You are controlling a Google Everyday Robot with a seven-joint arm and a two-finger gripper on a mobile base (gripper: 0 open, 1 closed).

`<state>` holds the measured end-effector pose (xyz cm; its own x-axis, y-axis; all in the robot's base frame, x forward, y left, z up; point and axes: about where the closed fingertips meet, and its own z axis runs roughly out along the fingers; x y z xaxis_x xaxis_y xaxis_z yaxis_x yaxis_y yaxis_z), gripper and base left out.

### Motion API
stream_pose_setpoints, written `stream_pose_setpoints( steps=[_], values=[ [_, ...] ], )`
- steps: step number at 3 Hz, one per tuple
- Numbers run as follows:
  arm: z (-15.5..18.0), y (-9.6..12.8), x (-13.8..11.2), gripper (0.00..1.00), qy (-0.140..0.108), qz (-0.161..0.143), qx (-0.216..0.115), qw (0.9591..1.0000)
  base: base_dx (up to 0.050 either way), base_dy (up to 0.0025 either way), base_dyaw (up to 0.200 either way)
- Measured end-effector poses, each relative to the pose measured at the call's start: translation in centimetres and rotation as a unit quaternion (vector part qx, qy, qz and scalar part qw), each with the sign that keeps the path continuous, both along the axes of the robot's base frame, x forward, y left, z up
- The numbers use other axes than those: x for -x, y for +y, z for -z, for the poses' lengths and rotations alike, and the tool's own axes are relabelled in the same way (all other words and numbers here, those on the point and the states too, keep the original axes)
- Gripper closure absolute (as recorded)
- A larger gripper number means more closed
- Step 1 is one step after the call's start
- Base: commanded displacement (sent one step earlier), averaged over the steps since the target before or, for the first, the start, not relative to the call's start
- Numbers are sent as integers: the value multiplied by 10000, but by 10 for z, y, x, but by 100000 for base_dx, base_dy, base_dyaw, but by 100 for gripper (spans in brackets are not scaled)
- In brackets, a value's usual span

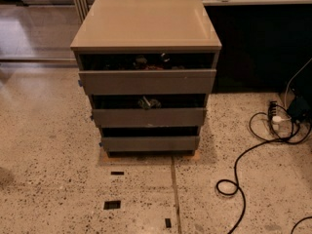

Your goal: Place redbull can into top drawer

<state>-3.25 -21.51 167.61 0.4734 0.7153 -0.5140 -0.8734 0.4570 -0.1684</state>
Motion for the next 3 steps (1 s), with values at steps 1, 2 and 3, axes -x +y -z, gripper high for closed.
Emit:
stream_pose_setpoints(
  steps=[1, 2, 3],
  values=[
    [-5, -6, -9, 0, 55, 86, -187, 9998, 0, 0, 0],
    [-5, -6, -9, 0, 55, 86, -187, 9998, 0, 0, 0],
    [-5, -6, -9, 15, 55, 86, -187, 9998, 0, 0, 0]
  ],
)
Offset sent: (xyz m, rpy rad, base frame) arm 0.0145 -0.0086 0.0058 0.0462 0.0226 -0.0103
